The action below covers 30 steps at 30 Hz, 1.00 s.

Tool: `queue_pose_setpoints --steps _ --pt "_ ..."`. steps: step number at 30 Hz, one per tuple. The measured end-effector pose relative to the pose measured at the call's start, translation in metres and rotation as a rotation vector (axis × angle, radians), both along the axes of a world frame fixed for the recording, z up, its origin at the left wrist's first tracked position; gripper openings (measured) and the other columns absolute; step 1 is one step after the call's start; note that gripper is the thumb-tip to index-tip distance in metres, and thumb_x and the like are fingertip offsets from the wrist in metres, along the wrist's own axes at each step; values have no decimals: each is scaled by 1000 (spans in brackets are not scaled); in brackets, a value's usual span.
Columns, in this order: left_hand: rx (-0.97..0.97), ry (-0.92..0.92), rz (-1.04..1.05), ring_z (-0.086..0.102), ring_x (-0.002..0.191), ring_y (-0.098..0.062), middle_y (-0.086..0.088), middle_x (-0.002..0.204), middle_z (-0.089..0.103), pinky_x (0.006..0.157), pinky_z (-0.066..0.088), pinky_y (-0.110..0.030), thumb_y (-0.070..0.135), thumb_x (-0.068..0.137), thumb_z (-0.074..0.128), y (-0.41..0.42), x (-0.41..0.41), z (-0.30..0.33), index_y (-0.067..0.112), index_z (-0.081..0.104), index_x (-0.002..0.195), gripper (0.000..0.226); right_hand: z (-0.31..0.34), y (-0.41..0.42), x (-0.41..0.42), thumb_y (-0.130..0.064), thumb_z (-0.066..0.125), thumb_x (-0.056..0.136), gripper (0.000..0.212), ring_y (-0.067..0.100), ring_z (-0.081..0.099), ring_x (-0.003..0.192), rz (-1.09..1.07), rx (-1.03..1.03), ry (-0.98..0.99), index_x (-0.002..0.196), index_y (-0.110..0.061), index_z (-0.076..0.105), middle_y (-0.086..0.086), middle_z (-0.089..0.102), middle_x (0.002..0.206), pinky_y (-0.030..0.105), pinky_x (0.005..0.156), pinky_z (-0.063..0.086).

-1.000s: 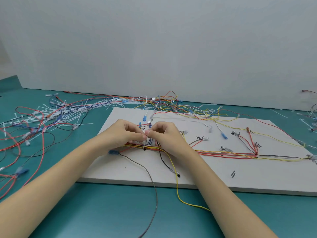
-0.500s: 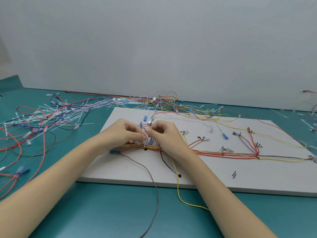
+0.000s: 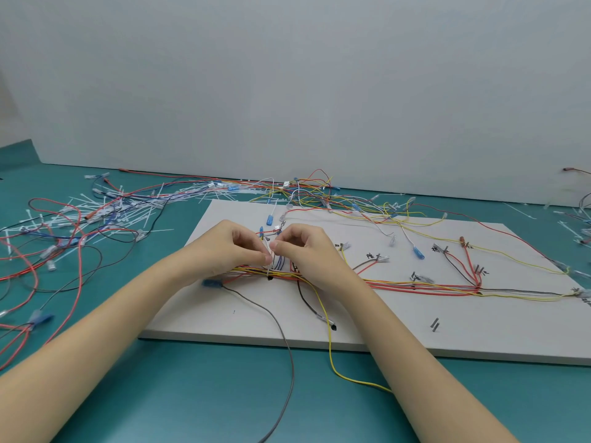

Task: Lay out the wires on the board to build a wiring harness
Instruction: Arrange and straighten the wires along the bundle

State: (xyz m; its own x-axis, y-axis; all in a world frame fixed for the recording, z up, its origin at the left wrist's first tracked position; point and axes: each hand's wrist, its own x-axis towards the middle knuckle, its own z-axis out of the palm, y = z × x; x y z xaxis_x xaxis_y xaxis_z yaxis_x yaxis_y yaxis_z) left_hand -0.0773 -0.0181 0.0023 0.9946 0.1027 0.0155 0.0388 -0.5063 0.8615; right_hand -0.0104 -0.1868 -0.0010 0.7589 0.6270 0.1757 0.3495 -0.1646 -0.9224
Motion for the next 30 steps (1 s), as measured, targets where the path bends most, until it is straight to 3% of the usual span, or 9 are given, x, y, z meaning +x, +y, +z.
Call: queue_pose_setpoints --steps 4,7,15,19,23,27,30 --pt "59 -7 -28 62 68 -6 0 75 74 71 49 -23 16 78 78 0 0 2 27 77 68 14 -1 1 1 -10 64 91 11 -4 45 51 -12 39 -1 80 -11 63 -4 55 66 9 52 35" --pt "57 9 -25 61 69 -7 1 74 73 73 48 -28 20 78 78 0 -1 2 26 77 69 11 -2 0 3 -15 69 88 9 6 50 61 -8 6 6 80 -12 66 0 61 71 16 57 39" --pt "50 20 -17 58 67 -9 -7 75 72 71 45 -28 18 77 80 -1 -3 3 22 77 69 9 -7 1 5 -16 71 87 8 -4 47 52 35 -61 -12 80 -11 69 -7 59 64 10 52 36" --pt "77 -11 -20 55 62 -8 -4 68 70 65 43 -25 15 76 80 -1 -1 4 22 76 65 13 -9 3 6 -20 71 86 10 2 50 58 15 -49 -12 78 -16 68 -4 61 68 18 58 39" --pt "112 -15 -27 55 56 -3 2 64 70 57 42 -13 12 76 79 -3 -1 3 24 75 63 18 -11 5 6 -19 70 87 13 6 50 60 1 -6 -17 74 -20 66 -3 61 69 22 59 40" --pt "145 -18 -38 60 61 -6 0 69 73 63 48 -19 9 76 77 -5 -1 2 22 76 65 17 -11 5 7 -20 72 85 16 3 48 57 -54 36 -3 71 -23 65 -13 57 60 28 64 39" --pt "165 -16 -39 61 62 -7 -2 70 73 65 50 -22 10 76 77 -5 -2 2 20 76 67 14 -11 6 4 -14 71 86 13 -4 49 55 -42 92 -1 75 -17 66 -14 58 62 16 59 38"
